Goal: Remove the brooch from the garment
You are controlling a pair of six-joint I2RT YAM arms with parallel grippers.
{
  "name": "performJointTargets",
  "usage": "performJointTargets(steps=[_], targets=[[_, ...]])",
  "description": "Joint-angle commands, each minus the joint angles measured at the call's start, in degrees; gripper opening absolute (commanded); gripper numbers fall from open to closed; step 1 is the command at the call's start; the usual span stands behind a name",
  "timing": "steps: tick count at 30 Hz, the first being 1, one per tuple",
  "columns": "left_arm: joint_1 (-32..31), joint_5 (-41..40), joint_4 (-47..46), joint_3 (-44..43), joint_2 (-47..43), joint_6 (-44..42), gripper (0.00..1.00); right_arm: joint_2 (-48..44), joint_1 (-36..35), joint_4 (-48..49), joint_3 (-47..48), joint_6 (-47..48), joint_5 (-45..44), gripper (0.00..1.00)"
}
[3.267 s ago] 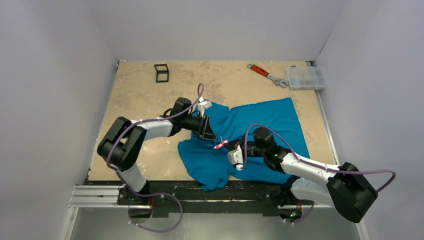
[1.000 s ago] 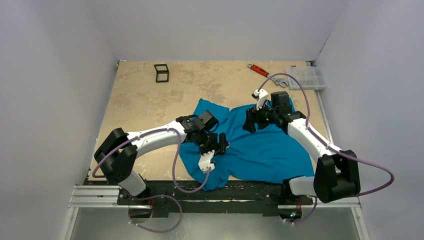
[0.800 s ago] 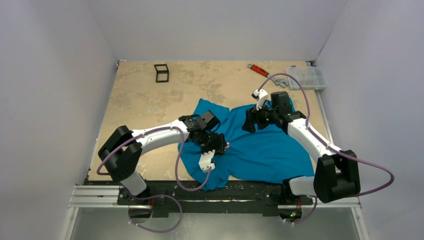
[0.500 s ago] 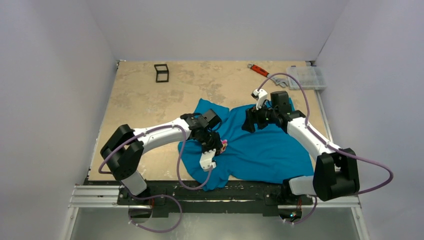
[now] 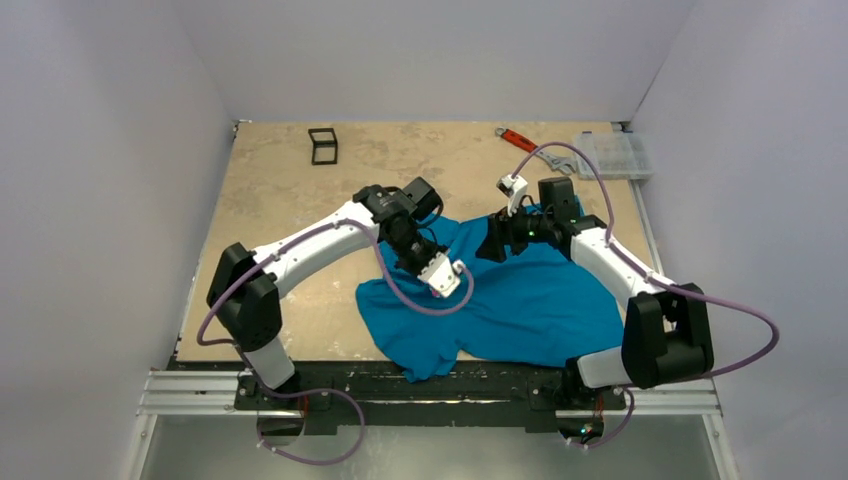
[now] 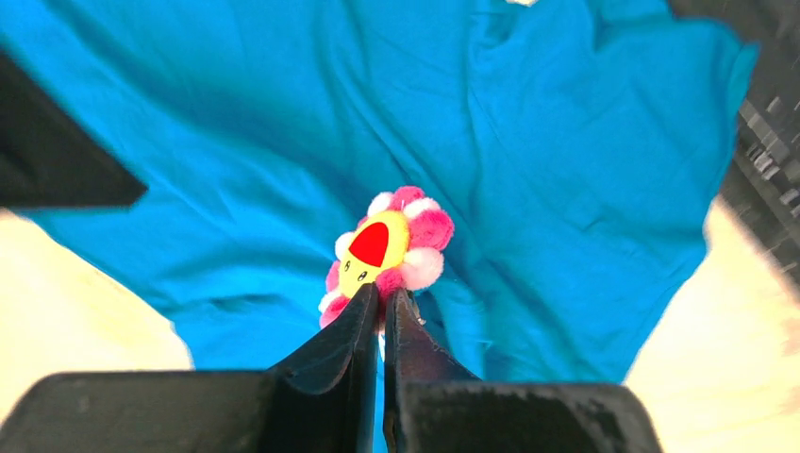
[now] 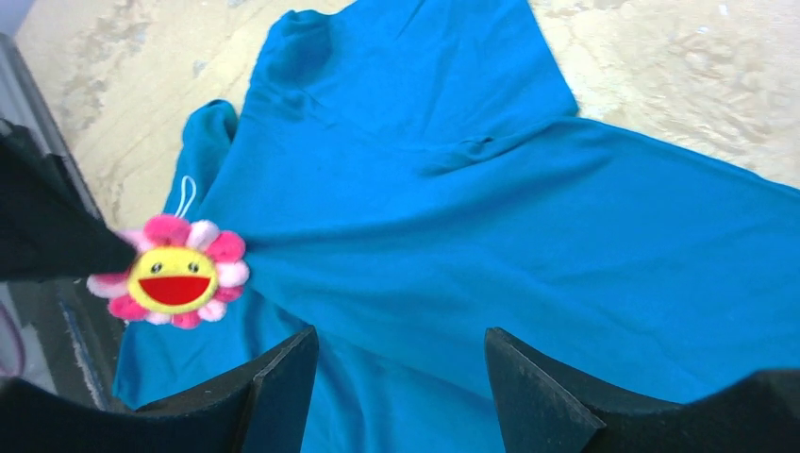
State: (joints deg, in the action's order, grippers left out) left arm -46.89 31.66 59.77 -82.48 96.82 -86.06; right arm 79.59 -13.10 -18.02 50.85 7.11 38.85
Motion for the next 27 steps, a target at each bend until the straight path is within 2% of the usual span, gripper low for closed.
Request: performJointTargets(steps=[1, 9, 14, 17, 21, 27], targets=[[4.7, 7.6, 5.4, -5.5, 3.8, 28.3, 0.00, 0.9, 0.0, 2.8, 2.4, 0.6, 6.6, 0.68], [13.9, 13.8, -0.8, -6.4, 9.2, 63.2, 0.00, 0.2, -3.3, 7.0, -0.4, -2.0, 11.1, 0.68], [17.8, 20.2, -3.4, -8.0, 14.0, 77.7, 0.00, -1.7, -7.9, 13.1, -4.0, -3.9, 11.7, 0.75], [19.0, 24.1, -5.6, -8.1, 15.4, 82.9, 0.00, -2.2, -10.3, 17.4, -5.7, -5.3, 11.6, 0.77], [19.2, 27.1, -6.7, -8.5, 16.7, 85.6, 0.00, -1.4, -11.6, 22.6, -7.0, -6.2, 11.7, 0.78], [19.3, 29.8, -7.6, -9.1, 18.4, 89.5, 0.00, 2.5, -13.3, 22.9, -5.9, -1.7, 12.7, 0.76]])
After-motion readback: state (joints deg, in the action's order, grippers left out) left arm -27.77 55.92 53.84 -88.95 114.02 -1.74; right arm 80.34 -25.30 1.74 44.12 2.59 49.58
